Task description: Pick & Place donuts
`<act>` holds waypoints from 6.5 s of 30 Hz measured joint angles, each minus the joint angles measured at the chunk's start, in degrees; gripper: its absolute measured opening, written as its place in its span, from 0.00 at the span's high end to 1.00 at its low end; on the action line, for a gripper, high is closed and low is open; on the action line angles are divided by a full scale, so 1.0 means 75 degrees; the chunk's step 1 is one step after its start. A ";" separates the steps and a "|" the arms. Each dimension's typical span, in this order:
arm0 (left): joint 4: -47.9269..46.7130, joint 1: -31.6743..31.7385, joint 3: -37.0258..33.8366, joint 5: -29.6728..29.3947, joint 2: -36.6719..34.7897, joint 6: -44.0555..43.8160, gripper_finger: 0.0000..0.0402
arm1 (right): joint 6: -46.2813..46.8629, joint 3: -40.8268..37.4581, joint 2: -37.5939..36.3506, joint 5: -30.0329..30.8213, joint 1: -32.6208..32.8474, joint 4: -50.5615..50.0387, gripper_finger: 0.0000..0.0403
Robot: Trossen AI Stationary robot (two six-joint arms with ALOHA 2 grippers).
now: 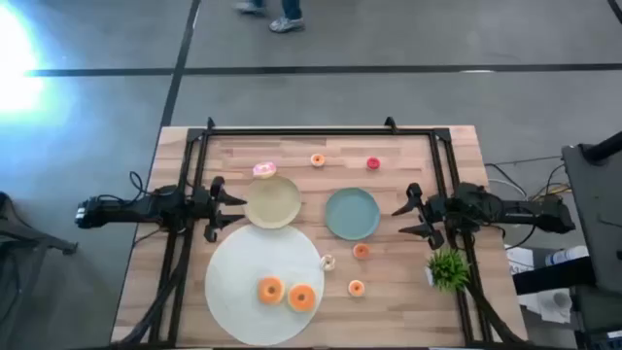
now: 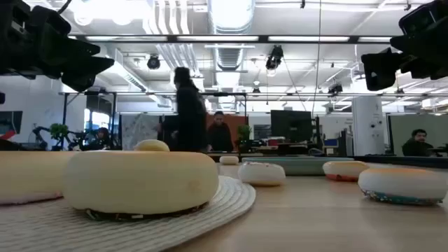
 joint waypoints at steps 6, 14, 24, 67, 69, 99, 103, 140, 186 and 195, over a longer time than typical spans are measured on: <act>0.0000 0.0003 0.0002 0.0000 0.0000 0.0003 0.57 | 0.0001 0.0000 -0.0002 0.0001 0.0001 0.0000 0.44; 0.0001 0.0003 0.0000 0.0000 0.0001 0.0001 0.57 | 0.0001 0.0001 -0.0001 0.0000 0.0001 0.0000 0.44; 0.0000 0.0002 0.0001 0.0000 0.0002 0.0001 0.57 | 0.0002 0.0000 -0.0002 0.0001 0.0001 0.0000 0.44; 0.0003 0.0003 0.0003 0.0003 0.0049 0.0000 0.57 | 0.8877 0.2238 0.4834 0.4648 -0.1003 -0.1660 0.44; 0.0003 0.0000 0.0001 0.0003 0.0052 0.0000 0.57 | 0.9099 0.2912 0.5990 0.4810 -0.1295 -0.2185 0.45; 0.0003 0.0002 0.0000 0.0001 0.0052 0.0002 0.57 | 0.7018 0.6158 1.1671 0.3206 -0.5092 -0.3540 0.54; 0.0003 0.0001 0.0001 0.0001 0.0050 0.0000 0.57 | 0.6854 0.6164 1.1721 0.3204 -0.5223 -0.3335 0.56; 0.0003 0.0002 0.0003 0.0000 0.0052 0.0001 0.57 | 0.5829 0.6239 1.0317 0.1365 -0.3694 -0.4213 0.97; 0.0003 0.0003 0.0003 0.0000 0.0087 0.0000 0.57 | -0.1572 1.1369 1.4395 0.2938 -0.2177 -0.4834 0.55; 0.0003 0.0002 0.0002 0.0000 0.0090 0.0000 0.57 | -0.2521 1.2328 1.5558 0.2990 -0.2256 -0.5382 0.57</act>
